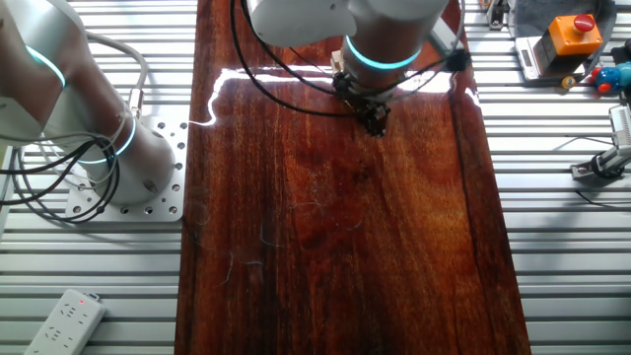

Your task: Play Jenga

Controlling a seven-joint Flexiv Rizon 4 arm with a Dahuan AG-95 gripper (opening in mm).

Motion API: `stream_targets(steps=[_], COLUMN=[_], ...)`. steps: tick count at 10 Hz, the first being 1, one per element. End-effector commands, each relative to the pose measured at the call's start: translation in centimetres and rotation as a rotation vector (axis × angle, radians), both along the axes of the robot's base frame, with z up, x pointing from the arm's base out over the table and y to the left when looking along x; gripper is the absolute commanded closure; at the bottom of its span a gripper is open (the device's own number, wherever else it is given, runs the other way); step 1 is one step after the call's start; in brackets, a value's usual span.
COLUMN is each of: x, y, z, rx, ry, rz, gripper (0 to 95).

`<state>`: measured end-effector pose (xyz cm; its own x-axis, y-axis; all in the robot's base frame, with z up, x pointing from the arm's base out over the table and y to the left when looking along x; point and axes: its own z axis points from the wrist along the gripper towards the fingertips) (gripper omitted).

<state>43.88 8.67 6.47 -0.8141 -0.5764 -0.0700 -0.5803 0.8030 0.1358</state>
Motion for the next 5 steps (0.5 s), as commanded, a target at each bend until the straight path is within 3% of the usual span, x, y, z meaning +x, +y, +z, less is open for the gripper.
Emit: stream_targets(steps=[1,3,5], x=[0.18,0.16,0.32], y=[-0.05,-0.07,-0.02], z=[0.15,0.18,0.39], rx=[0.044,0.034,0.045], ry=[0.006,0.001,-0.011], rz=[-0.003,0.009,0.005], gripper=[19.0,19.0,19.0])
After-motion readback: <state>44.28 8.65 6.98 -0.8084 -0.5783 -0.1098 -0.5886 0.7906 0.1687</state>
